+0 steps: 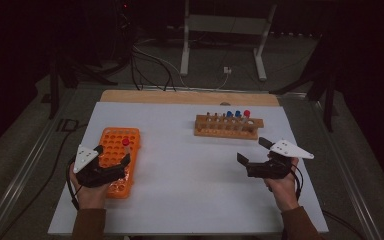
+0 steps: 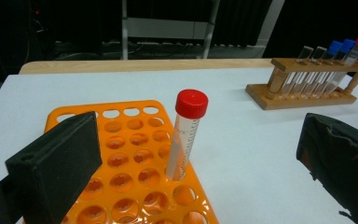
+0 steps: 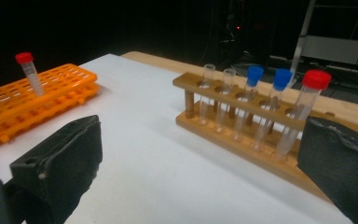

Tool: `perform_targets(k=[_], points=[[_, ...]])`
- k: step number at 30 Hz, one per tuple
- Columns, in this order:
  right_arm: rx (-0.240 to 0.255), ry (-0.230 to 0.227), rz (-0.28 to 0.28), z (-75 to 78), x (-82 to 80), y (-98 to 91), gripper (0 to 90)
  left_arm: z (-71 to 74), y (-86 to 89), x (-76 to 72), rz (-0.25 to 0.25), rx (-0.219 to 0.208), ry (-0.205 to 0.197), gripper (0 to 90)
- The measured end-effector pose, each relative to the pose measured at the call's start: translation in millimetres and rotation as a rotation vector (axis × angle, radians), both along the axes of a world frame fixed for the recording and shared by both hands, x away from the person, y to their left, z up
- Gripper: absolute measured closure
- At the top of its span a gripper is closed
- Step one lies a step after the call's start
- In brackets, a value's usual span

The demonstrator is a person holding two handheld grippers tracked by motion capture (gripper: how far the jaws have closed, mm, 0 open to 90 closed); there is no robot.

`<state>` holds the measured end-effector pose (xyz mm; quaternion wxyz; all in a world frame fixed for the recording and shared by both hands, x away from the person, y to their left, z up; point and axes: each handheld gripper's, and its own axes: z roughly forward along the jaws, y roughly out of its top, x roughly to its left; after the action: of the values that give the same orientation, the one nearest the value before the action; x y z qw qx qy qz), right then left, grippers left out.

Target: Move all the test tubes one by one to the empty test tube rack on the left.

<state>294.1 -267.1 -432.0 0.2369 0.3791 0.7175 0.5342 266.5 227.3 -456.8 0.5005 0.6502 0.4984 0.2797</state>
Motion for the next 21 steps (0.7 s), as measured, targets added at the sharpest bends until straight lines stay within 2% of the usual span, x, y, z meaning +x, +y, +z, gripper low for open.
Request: perform_targets(k=[6,11,14,18,20,21], points=[[-0.006,-0.003,-0.041,11.2,17.2,1.4,0.7,-2.3,-5.1,-1.4,-0.002,0.015,-0.021,0.5],[-0.007,-0.001,-0.101,19.2,40.9,0.3,0.7,-4.9,-7.4,-0.3,-0.004,0.016,-0.026,0.5],[-0.008,0.017,-0.139,20.8,57.3,-2.4,0.8,-5.3,-7.2,-0.4,0.006,0.011,-0.035,0.5],[0.010,0.010,-0.141,17.8,78.0,-9.7,12.3,-6.3,-6.8,-0.6,0.019,0.007,-0.039,0.5],[0.021,0.038,-0.152,14.1,89.1,-12.5,15.6,-6.8,-6.4,-0.7,0.025,0.007,-0.039,0.5],[0.020,0.046,-0.162,12.1,94.1,-13.2,20.9,-6.8,-6.4,-0.7,0.029,0.008,-0.041,0.5]])
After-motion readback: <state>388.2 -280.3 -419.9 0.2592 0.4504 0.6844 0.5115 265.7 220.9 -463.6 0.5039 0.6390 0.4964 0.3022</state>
